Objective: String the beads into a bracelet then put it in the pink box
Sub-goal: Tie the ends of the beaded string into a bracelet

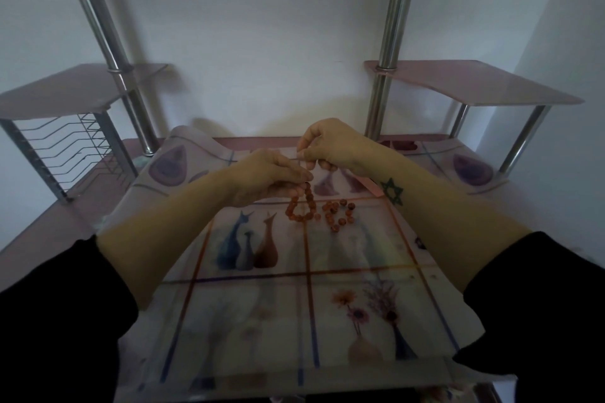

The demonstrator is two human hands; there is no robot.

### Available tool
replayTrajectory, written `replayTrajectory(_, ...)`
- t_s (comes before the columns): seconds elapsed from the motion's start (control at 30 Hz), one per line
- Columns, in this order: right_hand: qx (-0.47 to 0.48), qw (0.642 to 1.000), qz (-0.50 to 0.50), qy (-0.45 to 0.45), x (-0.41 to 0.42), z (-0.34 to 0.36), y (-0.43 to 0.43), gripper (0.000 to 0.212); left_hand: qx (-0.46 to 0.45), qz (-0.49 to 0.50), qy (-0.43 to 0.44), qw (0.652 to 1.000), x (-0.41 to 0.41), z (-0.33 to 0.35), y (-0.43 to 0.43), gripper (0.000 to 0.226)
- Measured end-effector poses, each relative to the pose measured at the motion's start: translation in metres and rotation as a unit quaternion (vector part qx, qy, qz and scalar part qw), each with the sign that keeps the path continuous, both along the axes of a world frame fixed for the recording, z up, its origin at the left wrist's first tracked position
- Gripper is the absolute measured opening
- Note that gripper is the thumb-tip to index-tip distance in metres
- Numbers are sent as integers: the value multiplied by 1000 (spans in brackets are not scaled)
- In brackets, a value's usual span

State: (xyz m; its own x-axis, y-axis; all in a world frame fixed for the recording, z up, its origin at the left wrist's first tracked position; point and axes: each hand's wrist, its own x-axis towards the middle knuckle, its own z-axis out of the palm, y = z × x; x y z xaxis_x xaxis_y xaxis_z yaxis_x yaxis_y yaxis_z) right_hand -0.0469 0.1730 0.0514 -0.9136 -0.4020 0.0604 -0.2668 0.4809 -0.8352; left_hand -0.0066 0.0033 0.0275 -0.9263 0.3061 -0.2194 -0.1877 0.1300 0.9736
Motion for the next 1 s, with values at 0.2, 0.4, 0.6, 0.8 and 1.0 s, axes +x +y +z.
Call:
replayTrajectory(0.2, -57, 995, -80, 20, -2, -6, 1, 12, 68, 59, -86, 992, -3, 5, -2, 11)
replayTrajectory(0.4, -125, 980, 1, -153, 4, -25, 7, 30, 163, 74, -127, 976, -5, 9, -4, 11)
replayTrajectory(0.6, -100, 982, 53, -149, 0, -35, 7, 22, 133, 57, -106, 984, -7, 10, -11, 18)
replayTrajectory(0.8, -62, 990, 28, -123, 0, -32, 9, 14, -128, 72, 100, 984, -3, 7, -11, 13)
replayTrajectory(1.0, -75, 987, 22, -140, 2, -31, 7, 11, -316, 71, 324, 889, -3, -1, -6, 13)
